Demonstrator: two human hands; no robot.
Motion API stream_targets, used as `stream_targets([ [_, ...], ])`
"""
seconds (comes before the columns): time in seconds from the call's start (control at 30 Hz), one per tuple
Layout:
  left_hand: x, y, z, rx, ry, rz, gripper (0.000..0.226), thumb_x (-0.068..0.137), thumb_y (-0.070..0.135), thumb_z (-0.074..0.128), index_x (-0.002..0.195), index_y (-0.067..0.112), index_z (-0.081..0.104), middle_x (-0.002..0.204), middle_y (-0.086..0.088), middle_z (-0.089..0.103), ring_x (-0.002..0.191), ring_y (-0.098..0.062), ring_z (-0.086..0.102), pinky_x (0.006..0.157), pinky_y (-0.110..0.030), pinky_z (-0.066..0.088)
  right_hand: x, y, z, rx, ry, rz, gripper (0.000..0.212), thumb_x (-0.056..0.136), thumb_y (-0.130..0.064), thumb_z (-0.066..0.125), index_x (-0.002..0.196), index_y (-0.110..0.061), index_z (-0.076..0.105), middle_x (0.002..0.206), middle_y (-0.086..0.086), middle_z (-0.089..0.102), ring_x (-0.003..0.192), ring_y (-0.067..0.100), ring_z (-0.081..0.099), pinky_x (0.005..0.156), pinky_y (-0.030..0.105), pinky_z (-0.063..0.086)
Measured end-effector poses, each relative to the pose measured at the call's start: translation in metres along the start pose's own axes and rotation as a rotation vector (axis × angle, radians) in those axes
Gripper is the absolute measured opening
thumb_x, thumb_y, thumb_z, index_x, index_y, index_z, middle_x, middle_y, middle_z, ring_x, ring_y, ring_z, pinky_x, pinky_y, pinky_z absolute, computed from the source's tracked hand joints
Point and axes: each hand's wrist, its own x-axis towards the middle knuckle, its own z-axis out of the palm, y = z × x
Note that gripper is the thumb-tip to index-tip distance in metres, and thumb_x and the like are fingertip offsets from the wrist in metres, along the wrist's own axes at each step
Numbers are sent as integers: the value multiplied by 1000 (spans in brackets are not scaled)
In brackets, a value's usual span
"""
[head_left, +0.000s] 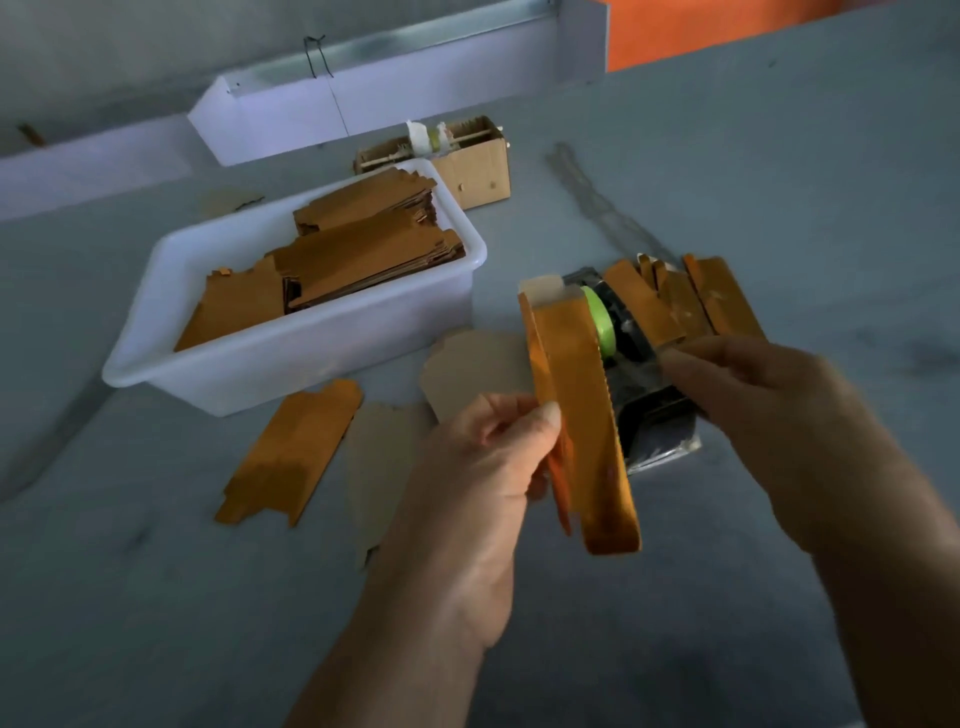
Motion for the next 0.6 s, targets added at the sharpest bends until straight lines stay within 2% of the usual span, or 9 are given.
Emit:
stream_targets([
  [0.03,1,0,4,-24,9,-7,9,90,13,60,87,7,66,82,-15,63,77,-26,52,76,-39,41,2,1,1,25,-52,29,15,84,-36,62,75,-27,69,72,-4,67,69,8,62,57,22,41],
  [0.1,3,-2,10,-44,16,-7,9,90,14,60,87,9,67,81,-10,67,74,-20,58,74,-33,44,6,6,4,53,-91,52,12,82,-35,64,72,-30,67,72,-16,67,69,-7,61,58,18,37],
  [0.2,6,-4,17,-48,7,-31,12,91,15,60,81,15,67,74,-1,69,65,-8,61,67,-25,43,12,14,6,93,-74,88,7,81,-33,68,77,-27,70,74,-12,69,74,2,64,62,19,41],
  [0.3,8,-8,22,-40,5,-39,11,91,17,61,81,16,66,73,1,69,62,-5,60,65,-22,42,14,15,6,90,-101,94,12,79,-33,67,76,-22,72,77,-6,71,79,11,66,71,29,49],
  [0.47,6,-15,27,-5,-4,-28,10,92,23,60,87,17,67,70,6,67,59,2,58,60,-17,43,13,14,8,164,-99,90,12,80,-23,67,72,-17,72,76,-3,72,76,15,68,78,37,53],
  [0.6,4,-17,27,20,-16,16,12,93,24,59,91,15,66,68,8,67,58,4,59,54,-10,44,5,17,10,468,-160,134,22,68,-33,64,71,-13,72,82,4,73,77,15,68,80,37,48],
])
